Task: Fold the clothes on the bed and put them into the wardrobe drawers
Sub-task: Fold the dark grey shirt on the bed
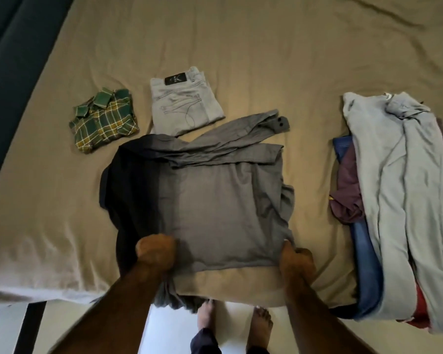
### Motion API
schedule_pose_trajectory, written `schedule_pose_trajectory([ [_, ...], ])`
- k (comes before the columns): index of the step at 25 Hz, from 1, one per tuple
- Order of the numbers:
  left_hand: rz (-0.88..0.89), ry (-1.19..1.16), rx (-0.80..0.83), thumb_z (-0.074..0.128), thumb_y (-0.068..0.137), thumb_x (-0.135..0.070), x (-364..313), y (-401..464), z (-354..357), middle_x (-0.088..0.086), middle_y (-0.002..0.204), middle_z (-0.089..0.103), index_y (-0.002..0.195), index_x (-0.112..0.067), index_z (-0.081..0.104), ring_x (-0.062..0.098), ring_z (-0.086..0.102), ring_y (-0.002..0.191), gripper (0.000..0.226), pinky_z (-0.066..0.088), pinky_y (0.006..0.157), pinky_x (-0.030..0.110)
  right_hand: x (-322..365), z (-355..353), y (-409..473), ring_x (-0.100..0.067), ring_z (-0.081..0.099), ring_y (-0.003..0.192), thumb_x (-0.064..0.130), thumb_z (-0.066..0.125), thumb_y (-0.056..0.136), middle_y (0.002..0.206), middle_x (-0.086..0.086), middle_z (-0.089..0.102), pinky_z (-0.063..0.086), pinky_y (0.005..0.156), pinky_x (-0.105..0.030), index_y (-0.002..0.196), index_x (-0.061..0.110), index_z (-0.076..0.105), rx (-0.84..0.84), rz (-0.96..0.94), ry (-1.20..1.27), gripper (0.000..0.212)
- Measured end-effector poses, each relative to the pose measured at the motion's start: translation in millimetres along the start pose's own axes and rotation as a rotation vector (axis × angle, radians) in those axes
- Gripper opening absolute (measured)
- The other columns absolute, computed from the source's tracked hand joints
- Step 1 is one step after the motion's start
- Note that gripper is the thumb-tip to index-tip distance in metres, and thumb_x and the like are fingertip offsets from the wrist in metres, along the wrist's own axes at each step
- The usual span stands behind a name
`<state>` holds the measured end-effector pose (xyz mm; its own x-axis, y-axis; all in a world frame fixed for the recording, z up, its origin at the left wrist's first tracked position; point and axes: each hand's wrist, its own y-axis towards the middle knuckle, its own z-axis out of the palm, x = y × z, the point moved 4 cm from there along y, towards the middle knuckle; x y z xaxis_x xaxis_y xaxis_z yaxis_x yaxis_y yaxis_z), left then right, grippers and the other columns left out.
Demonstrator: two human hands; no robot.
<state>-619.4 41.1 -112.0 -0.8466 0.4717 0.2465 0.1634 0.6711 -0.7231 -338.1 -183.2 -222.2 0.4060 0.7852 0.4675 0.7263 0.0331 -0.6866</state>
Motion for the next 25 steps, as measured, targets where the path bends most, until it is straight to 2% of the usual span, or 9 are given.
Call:
schedule_pose_trajectory([
  [2, 0.127, -0.049, -0.151, 0.055, 0.1, -0.026, -43.6, 17.2, -63.8, 0.005, 0.128, 0.069, 0.125, -0.02, 0.067, 0.029, 0.067, 0.119, 0.028, 0.057, 0.097, 0.04, 28.6, -13.1, -18.9, -0.041, 0.068, 0.1, 0.064, 0.069, 0.088, 0.098, -0.017, 0.071, 0.053, 0.084, -0.039, 0.102, 0.007, 0.067, -0.026, -0.02, -0.052, 0.059],
  [5, 0.345, -0.123, -0.312, 0.057, 0.097, -0.025, -122.8, 59.9, -162.6, 0.013, 0.13, 0.062, 0.126, -0.018, 0.059, 0.038, 0.062, 0.119, 0.029, 0.053, 0.097, 0.045, 51.3, -14.7, -8.9, -0.042, 0.069, 0.104, 0.049, 0.083, 0.083, 0.107, -0.022, 0.075, 0.051, 0.083, -0.038, 0.099, 0.008, 0.074, 0.026, -0.05, -0.178, 0.045],
  [8, 0.455, -0.128, -0.364, 0.06, 0.101, -0.03, -199.3, 106.6, -226.9, 0.015, 0.139, 0.058, 0.138, -0.016, 0.05, 0.041, 0.06, 0.123, 0.041, 0.052, 0.101, 0.049, 69.2, -14.4, 8.6, -0.039, 0.07, 0.103, 0.036, 0.074, 0.086, 0.104, -0.014, 0.077, 0.052, 0.083, -0.035, 0.094, 0.015, 0.075, 0.092, -0.061, -0.325, 0.023],
  [10, 0.484, -0.051, -0.369, 0.065, 0.099, -0.027, -234.2, 136.0, -246.1, 0.015, 0.144, 0.054, 0.146, -0.015, 0.043, 0.04, 0.059, 0.126, 0.053, 0.051, 0.102, 0.049, 78.5, -14.4, 19.6, -0.034, 0.069, 0.099, 0.035, 0.071, 0.081, 0.096, -0.003, 0.074, 0.053, 0.083, -0.033, 0.086, 0.023, 0.071, 0.125, -0.053, -0.35, 0.013],
  [12, 0.487, 0.036, -0.364, 0.06, 0.1, -0.021, -259.3, 164.8, -252.8, 0.016, 0.146, 0.052, 0.148, -0.014, 0.041, 0.04, 0.058, 0.127, 0.052, 0.05, 0.102, 0.051, 87.5, -9.8, 34.7, -0.03, 0.068, 0.093, 0.042, 0.069, 0.075, 0.087, 0.004, 0.069, 0.054, 0.08, -0.032, 0.082, 0.026, 0.067, 0.168, -0.069, -0.333, 0.018],
  [15, 0.5, 0.03, -0.317, 0.052, 0.105, -0.024, -279.0, 207.1, -257.9, 0.015, 0.141, 0.057, 0.143, -0.015, 0.052, 0.037, 0.06, 0.126, 0.039, 0.049, 0.105, 0.048, 86.5, 1.0, 60.0, -0.027, 0.068, 0.098, 0.033, 0.071, 0.082, 0.096, 0.003, 0.071, 0.055, 0.087, -0.032, 0.092, 0.027, 0.072, 0.193, -0.069, -0.37, 0.012],
  [18, 0.51, -0.171, -0.331, 0.057, 0.101, -0.027, -272.0, 231.4, -271.4, 0.013, 0.129, 0.069, 0.131, -0.02, 0.068, 0.037, 0.065, 0.119, 0.033, 0.052, 0.102, 0.043, 63.0, -13.9, 69.9, -0.034, 0.071, 0.098, 0.018, 0.07, 0.085, 0.097, -0.004, 0.076, 0.055, 0.088, -0.035, 0.094, 0.023, 0.075, 0.058, -0.032, -0.316, 0.011],
  [20, 0.497, -0.303, -0.387, 0.058, 0.1, -0.027, -267.5, 244.8, -295.1, 0.014, 0.131, 0.07, 0.134, -0.026, 0.069, 0.04, 0.064, 0.119, 0.036, 0.052, 0.103, 0.045, 45.1, -22.9, 72.1, -0.037, 0.072, 0.094, 0.016, 0.067, 0.088, 0.095, -0.01, 0.077, 0.055, 0.084, -0.037, 0.091, 0.02, 0.076, -0.028, 0.003, -0.28, 0.01],
  [25, 0.434, -0.313, -0.457, 0.054, 0.101, -0.03, -280.7, 266.3, -342.6, 0.012, 0.123, 0.072, 0.123, -0.032, 0.073, 0.04, 0.066, 0.109, 0.028, 0.054, 0.095, 0.044, 35.8, -37.8, 72.1, -0.038, 0.064, 0.117, 0.039, 0.058, 0.103, 0.127, -0.016, 0.069, 0.048, 0.102, -0.042, 0.123, 0.017, 0.072, -0.144, 0.227, -0.21, 0.033],
])
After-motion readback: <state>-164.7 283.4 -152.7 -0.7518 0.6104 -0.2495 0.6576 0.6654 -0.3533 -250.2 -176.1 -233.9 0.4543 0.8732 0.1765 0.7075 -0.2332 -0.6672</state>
